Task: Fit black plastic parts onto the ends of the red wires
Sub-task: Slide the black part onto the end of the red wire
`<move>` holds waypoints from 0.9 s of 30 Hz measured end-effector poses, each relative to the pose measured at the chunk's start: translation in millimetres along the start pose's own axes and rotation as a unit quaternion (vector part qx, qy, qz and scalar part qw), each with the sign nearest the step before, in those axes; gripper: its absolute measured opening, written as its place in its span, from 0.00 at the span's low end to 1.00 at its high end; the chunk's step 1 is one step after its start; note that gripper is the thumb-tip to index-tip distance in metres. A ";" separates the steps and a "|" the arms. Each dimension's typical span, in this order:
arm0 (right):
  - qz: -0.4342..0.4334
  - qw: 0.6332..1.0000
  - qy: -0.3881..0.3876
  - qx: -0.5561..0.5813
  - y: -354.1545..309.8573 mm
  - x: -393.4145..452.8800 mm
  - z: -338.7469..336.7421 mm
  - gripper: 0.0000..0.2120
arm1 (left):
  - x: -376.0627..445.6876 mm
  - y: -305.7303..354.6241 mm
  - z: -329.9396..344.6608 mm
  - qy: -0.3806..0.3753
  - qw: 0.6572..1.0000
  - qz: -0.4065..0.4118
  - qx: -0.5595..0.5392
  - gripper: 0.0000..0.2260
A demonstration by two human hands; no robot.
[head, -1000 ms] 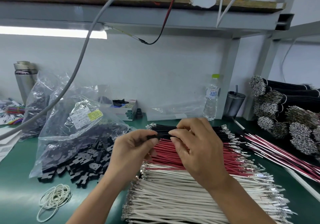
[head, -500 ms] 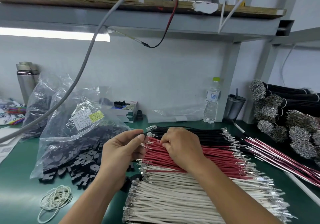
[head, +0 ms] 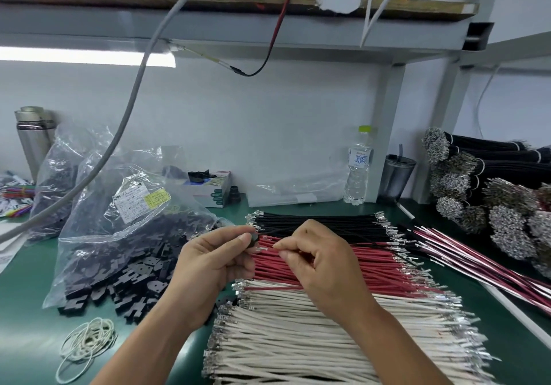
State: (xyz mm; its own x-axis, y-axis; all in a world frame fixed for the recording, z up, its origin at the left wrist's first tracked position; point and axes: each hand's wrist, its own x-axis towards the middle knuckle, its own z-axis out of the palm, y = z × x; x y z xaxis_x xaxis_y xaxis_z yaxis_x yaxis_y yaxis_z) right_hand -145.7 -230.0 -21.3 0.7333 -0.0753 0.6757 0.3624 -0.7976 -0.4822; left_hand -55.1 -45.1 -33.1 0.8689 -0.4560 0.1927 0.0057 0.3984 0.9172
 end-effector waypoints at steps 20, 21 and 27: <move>-0.005 0.998 0.065 0.010 -0.5 -2.3 -4.3 0.05 | -1.9 2.3 -0.5 -0.047 0.998 -0.034 0.000 0.15; -0.012 0.998 0.065 0.003 -0.6 -2.3 -5.0 0.04 | -2.1 2.5 -0.8 -0.049 0.998 -0.039 0.003 0.15; -0.105 0.991 0.066 -0.052 -3.7 -3.4 -6.8 0.03 | -2.5 4.5 -0.4 -0.049 0.996 -0.069 0.017 0.15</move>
State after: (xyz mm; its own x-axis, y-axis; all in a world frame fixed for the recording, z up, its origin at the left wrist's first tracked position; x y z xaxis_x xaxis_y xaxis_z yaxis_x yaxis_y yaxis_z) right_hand -153.4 -230.9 -18.1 0.5638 0.0264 0.8255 0.4325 -0.8610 -0.2678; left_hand -57.1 -41.8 -29.6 0.8079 -0.5815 0.0956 0.1035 0.2998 0.9484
